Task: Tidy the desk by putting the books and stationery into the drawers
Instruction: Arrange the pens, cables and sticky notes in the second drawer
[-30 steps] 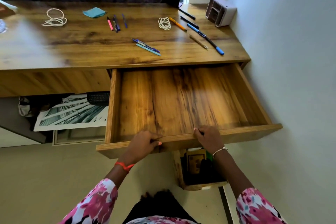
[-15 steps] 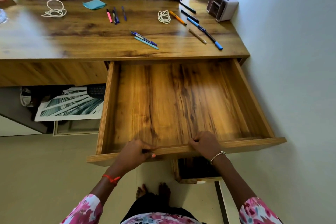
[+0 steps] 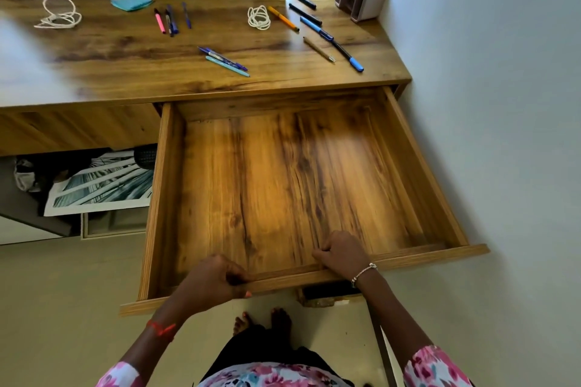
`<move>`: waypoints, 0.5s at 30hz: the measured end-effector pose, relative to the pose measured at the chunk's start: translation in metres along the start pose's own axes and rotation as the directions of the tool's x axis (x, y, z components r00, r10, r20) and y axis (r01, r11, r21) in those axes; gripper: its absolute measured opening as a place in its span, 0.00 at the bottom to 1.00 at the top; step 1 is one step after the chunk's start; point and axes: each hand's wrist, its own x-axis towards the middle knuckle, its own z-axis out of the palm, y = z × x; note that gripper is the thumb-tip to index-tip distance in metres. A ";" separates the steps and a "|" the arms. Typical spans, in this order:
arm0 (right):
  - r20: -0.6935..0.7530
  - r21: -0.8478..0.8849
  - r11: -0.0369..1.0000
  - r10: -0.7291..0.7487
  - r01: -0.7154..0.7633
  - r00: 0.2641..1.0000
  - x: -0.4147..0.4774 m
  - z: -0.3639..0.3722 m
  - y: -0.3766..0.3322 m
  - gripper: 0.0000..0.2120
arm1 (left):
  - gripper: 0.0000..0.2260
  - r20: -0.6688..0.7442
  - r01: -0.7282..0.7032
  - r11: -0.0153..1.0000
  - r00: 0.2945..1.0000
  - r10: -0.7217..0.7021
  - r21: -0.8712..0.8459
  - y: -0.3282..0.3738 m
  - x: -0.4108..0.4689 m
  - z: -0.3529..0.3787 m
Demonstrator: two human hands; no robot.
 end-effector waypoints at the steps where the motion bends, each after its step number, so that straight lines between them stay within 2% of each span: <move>1: 0.001 0.003 1.000 -0.008 0.008 1.000 0.000 0.000 0.000 0.17 | 0.10 0.007 0.005 1.000 1.000 -0.005 0.003 0.002 0.000 -0.001; 6: 0.058 -0.013 1.000 -0.026 0.027 0.998 0.003 -0.006 -0.003 0.15 | 0.09 0.032 0.032 0.999 0.999 -0.033 0.035 0.006 0.003 -0.002; 10: 0.180 -0.022 0.999 -0.030 0.034 0.983 0.008 -0.014 -0.010 0.12 | 0.08 0.043 0.022 1.000 0.999 -0.023 0.022 0.005 0.004 -0.002; 15: 0.215 -0.071 0.996 -0.042 0.059 0.976 0.010 -0.019 -0.015 0.15 | 0.08 0.061 0.046 0.999 0.997 -0.046 0.011 0.002 0.006 -0.003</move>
